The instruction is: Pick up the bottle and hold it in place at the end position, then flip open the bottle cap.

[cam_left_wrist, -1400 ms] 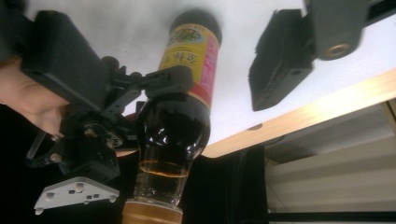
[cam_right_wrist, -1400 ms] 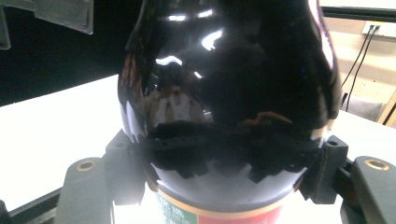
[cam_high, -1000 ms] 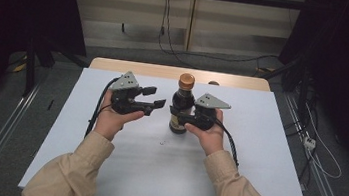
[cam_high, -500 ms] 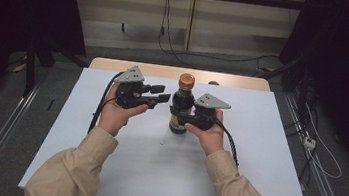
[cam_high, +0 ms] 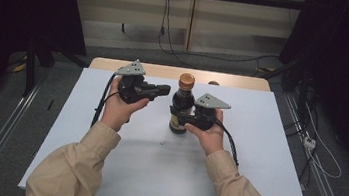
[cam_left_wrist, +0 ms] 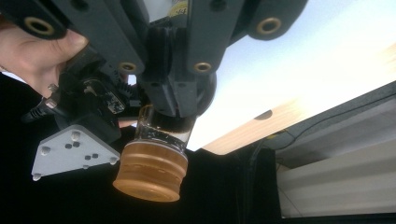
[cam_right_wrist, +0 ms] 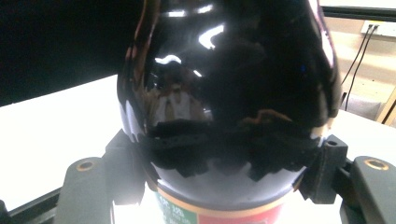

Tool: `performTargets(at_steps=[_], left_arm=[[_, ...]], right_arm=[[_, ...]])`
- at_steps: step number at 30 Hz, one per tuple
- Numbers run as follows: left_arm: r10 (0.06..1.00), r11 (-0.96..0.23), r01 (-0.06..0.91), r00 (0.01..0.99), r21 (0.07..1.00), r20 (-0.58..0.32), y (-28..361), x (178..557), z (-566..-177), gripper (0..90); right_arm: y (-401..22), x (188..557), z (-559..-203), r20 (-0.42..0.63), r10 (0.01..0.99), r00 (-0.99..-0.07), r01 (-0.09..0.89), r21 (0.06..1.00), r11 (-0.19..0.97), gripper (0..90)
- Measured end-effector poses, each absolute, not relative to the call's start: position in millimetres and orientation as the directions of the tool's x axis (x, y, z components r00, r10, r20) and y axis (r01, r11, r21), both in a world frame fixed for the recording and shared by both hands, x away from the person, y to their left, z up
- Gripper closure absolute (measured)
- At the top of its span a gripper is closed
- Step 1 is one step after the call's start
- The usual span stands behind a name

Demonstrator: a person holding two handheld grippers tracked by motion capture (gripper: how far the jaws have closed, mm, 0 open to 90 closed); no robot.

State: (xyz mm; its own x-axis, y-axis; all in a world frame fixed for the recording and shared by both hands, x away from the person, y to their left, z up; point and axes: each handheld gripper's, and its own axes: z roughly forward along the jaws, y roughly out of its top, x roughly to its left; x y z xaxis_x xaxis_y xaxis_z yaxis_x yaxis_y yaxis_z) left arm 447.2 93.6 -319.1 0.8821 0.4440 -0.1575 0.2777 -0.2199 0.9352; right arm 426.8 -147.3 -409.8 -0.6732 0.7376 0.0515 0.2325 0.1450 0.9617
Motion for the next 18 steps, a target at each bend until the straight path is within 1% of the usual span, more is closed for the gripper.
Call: performTargets(at_steps=[10, 18], left_arm=[[0.432, -0.23, 0.292, 0.885, 0.928, -0.172, 88.4, 448.7, -318.0, 90.0], [0.433, -0.252, 0.286, 0.888, 0.924, -0.156, 82.4, 449.2, -312.8, 90.0]], right_arm=[[-147.3, 426.8, -409.9, 0.052, 0.737, -0.674, 0.233, 0.962, 0.145, 30.6], [-147.3, 426.5, -409.9, 0.052, 0.736, -0.674, 0.234, 0.961, 0.146, 30.6]])
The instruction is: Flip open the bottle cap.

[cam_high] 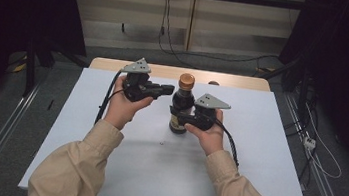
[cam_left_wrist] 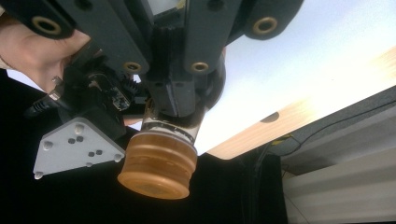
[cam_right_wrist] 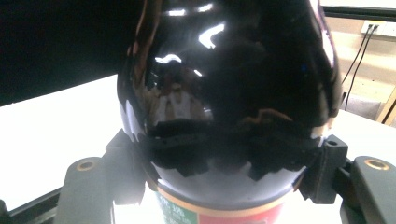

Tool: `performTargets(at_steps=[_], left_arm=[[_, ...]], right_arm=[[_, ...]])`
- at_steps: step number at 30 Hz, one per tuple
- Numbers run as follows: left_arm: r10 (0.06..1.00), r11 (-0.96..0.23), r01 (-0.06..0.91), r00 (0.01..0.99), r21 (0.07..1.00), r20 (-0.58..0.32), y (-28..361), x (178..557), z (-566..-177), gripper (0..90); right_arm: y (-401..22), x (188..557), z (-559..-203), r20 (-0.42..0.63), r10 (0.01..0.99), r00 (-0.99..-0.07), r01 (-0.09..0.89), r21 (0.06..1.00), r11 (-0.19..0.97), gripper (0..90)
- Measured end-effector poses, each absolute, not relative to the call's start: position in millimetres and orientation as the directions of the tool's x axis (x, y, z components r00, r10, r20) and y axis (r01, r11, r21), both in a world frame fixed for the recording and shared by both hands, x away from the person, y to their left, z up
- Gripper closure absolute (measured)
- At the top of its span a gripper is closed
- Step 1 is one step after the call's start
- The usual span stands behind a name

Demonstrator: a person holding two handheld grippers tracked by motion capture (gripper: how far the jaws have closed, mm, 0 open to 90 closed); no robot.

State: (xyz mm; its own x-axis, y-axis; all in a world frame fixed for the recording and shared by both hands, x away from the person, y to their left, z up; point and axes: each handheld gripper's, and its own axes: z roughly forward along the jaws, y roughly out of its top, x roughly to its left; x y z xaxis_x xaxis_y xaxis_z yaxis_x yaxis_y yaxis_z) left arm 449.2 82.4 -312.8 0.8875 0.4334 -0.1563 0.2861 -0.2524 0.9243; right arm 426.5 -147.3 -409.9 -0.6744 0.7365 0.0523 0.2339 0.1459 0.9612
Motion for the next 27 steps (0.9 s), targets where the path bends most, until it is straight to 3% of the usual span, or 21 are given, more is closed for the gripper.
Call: performTargets(at_steps=[27], left_arm=[[0.418, -0.282, 0.272, 0.898, 0.92, -0.137, 77.5, 453.2, -292.7, 90.0]], right_arm=[[-147.1, 426.5, -410.2, 0.053, 0.735, -0.676, 0.234, 0.961, 0.146, 30.7]])
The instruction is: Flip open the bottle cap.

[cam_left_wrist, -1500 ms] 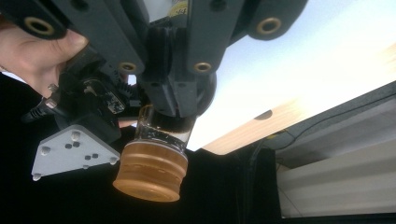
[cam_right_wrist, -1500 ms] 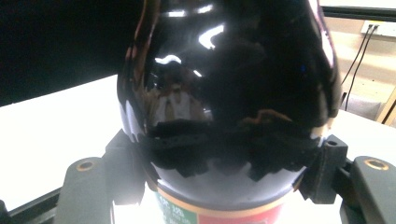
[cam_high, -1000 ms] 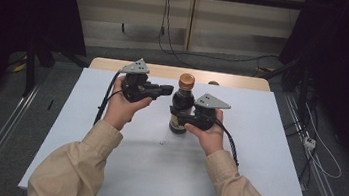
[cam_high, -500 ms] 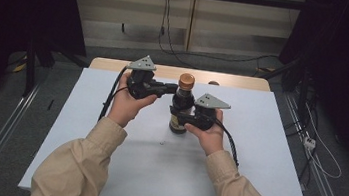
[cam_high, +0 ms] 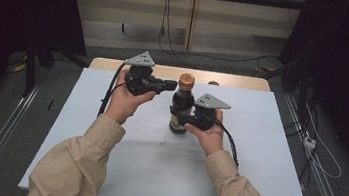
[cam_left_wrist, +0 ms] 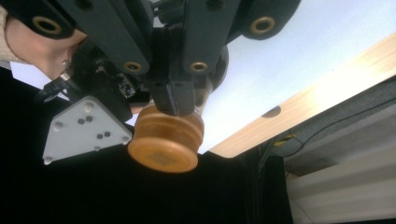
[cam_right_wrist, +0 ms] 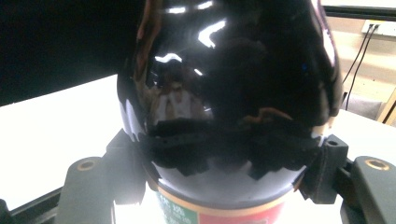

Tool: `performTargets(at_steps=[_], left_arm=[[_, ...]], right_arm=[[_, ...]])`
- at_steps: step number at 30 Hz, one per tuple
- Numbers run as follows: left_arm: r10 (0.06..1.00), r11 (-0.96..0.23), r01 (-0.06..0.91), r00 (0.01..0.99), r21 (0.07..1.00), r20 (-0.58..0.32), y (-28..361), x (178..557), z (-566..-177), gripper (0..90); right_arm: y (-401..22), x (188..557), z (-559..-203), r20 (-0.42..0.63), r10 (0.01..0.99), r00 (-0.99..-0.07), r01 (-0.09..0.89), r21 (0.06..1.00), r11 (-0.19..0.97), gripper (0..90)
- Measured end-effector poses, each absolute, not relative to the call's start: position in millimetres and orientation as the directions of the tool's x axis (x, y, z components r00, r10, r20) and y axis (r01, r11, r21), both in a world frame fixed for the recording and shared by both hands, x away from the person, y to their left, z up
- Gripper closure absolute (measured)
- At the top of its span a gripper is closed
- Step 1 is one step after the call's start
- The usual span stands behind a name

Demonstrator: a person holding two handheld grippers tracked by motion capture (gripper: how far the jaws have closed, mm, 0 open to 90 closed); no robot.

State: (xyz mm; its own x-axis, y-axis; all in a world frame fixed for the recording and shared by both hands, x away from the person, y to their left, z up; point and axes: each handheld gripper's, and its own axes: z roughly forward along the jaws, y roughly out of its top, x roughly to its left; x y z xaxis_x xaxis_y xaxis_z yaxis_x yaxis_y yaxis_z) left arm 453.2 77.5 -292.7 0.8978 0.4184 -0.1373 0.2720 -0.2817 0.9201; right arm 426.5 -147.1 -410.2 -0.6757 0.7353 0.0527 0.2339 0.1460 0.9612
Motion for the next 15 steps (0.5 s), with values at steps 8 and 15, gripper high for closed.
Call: performTargets(at_steps=[8, 15], left_arm=[[0.403, -0.298, 0.278, 0.904, 0.913, -0.144, 72.4, 453.5, -285.6, 90.0], [0.405, -0.334, 0.274, 0.906, 0.902, -0.125, 68.4, 453.6, -280.4, 90.0]], right_arm=[[-147.1, 426.5, -410.4, 0.052, 0.735, -0.676, 0.233, 0.961, 0.147, 30.7], [-148.0, 427.0, -410.3, 0.057, 0.734, -0.677, 0.237, 0.961, 0.145, 31.3]])
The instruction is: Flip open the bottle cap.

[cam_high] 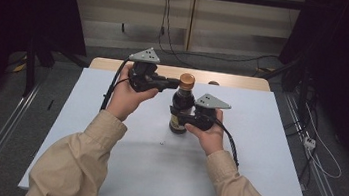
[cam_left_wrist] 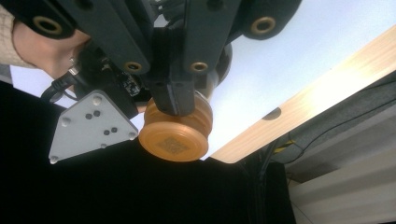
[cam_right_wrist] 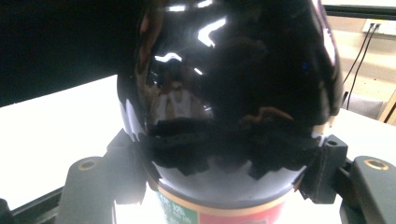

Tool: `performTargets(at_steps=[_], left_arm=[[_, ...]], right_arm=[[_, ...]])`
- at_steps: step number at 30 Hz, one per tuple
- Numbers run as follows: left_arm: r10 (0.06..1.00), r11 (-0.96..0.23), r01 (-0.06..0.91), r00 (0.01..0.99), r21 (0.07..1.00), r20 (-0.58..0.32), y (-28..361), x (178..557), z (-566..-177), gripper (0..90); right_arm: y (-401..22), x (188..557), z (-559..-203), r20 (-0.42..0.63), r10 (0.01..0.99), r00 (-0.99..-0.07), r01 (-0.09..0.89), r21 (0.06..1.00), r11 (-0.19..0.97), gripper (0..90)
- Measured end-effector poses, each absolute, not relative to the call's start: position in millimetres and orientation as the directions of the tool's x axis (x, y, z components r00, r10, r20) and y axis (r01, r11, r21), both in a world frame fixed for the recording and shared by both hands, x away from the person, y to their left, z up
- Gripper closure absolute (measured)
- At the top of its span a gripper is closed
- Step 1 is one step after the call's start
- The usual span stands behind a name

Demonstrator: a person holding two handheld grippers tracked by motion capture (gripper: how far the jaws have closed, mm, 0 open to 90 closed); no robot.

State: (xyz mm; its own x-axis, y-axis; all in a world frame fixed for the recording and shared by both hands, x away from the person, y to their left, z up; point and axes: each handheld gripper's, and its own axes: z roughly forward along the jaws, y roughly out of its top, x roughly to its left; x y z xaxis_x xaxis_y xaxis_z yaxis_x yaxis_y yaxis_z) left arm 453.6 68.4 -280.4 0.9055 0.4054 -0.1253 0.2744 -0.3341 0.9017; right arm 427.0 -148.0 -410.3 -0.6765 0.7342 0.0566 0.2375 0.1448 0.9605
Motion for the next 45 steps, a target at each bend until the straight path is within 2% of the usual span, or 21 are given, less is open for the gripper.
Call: performTargets(at_steps=[4, 15, 27, 29, 30, 31, 35, 39, 45], left_arm=[[0.42, -0.354, 0.262, 0.902, 0.898, -0.098, 66.1, 452.3, -276.6, 90.0], [0.434, -0.321, 0.288, 0.891, 0.902, -0.13, 55.6, 451.5, -277.8, 90.0], [0.451, -0.345, 0.277, 0.887, 0.897, -0.1, 50.5, 449.9, -273.9, 90.0], [0.415, -0.225, 0.262, 0.897, 0.939, -0.15, 53.8, 448.0, -267.8, 90.0], [0.425, -0.221, 0.224, 0.898, 0.949, -0.113, 53.0, 444.6, -257.1, 90.0], [0.452, -0.255, 0.209, 0.889, 0.944, -0.074, 51.0, 441.8, -246.4, 90.0], [0.46, -0.322, 0.225, 0.886, 0.92, -0.055, 41.5, 438.0, -231.7, 90.0], [0.468, -0.317, 0.245, 0.881, 0.916, -0.074, 47.6, 440.2, -240.3, 90.0], [0.467, -0.303, 0.266, 0.878, 0.915, -0.1, 59.1, 442.4, -244.5, 90.0]], right_arm=[[-148.3, 426.6, -409.5, 0.057, 0.734, -0.677, 0.244, 0.958, 0.15, 31.9], [-152.2, 426.7, -408.7, 0.086, 0.745, -0.661, 0.269, 0.955, 0.129, 32.2], [-154.2, 426.9, -408.5, 0.101, 0.75, -0.654, 0.28, 0.953, 0.117, 32.3], [-154.2, 426.8, -408.6, 0.096, 0.745, -0.66, 0.277, 0.953, 0.122, 32.4], [-152.3, 426.4, -408.6, 0.083, 0.742, -0.665, 0.269, 0.954, 0.134, 32.4], [-149.3, 426.0, -408.0, 0.066, 0.742, -0.668, 0.263, 0.953, 0.152, 32.3], [-136.7, 425.6, -405.1, 0.003, 0.738, -0.675, 0.233, 0.95, 0.21, 32.1], [-146.4, 426.3, -407.2, 0.049, 0.741, -0.67, 0.257, 0.951, 0.17, 32.0], [-145.6, 427.6, -407.3, 0.048, 0.741, -0.67, 0.256, 0.951, 0.171, 31.8]])
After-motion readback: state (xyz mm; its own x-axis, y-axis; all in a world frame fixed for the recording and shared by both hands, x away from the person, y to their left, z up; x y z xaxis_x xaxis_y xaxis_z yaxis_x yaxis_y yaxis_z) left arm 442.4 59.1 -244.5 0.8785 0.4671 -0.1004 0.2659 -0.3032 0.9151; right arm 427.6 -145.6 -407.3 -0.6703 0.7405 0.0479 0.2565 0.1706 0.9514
